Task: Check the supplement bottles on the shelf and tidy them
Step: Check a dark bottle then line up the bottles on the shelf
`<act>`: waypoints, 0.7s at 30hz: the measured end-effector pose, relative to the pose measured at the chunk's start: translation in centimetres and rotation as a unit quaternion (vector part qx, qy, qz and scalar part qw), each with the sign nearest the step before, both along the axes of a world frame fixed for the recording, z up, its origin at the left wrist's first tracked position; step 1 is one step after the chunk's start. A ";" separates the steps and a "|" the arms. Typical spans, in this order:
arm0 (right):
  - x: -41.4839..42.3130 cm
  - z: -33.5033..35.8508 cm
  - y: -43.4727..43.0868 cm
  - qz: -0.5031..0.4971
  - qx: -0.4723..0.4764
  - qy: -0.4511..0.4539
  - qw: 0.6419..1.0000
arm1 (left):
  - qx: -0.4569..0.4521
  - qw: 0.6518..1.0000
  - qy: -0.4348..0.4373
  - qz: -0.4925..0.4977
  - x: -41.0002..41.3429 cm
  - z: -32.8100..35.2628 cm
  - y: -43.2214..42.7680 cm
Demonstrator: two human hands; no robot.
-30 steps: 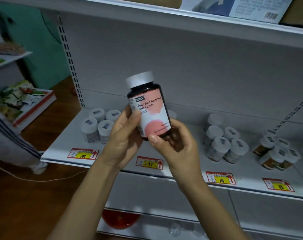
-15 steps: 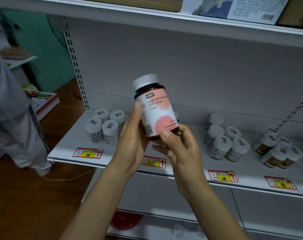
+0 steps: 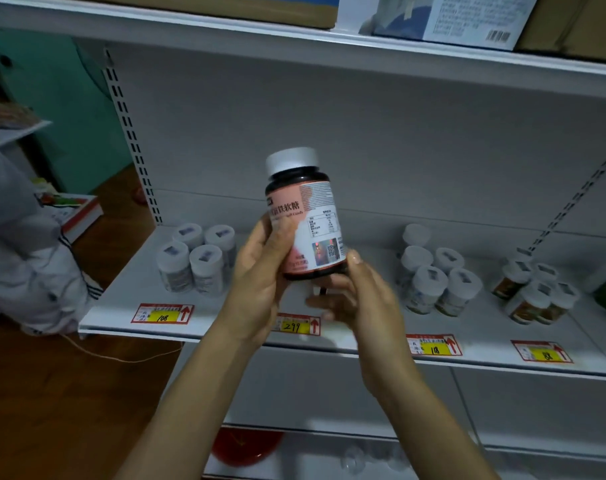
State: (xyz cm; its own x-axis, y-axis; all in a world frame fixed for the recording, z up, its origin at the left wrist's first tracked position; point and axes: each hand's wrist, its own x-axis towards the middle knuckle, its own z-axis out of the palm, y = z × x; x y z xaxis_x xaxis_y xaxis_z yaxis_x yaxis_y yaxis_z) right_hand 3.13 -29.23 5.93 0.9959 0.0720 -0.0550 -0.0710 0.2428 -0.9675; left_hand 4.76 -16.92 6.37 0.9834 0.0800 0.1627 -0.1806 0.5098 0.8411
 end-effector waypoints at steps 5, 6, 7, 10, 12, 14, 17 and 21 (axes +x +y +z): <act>-0.5 0.3 -0.1 -0.039 -0.084 -0.216 0.972 | 0.096 0.993 -0.045 0.058 -0.2 0.6 -0.9; -0.5 0.5 0.1 -0.027 -0.083 -0.229 0.970 | 0.100 0.991 -0.056 0.061 -0.4 0.8 -1.2; -0.5 0.8 0.1 -0.026 -0.076 -0.232 0.970 | 0.103 0.991 -0.063 0.061 -0.5 1.1 -1.4; -0.3 1.0 -0.4 -0.035 -0.026 -0.214 0.976 | 0.114 0.990 -0.064 0.053 -0.4 1.4 -1.2; -0.1 1.2 -0.9 -0.028 0.014 -0.185 0.982 | 0.114 0.991 -0.056 0.031 -0.1 1.5 -1.0; 0.1 1.3 -1.1 0.002 0.070 -0.145 0.987 | 0.106 0.994 -0.040 0.014 0.2 1.3 -1.0; 0.4 1.5 -1.0 0.033 0.143 -0.077 0.986 | 0.113 0.993 -0.016 -0.014 0.3 1.4 -1.5; 0.8 1.4 -1.0 0.076 0.213 -0.054 0.972 | 0.102 0.994 -0.012 -0.029 0.5 1.5 -1.4</act>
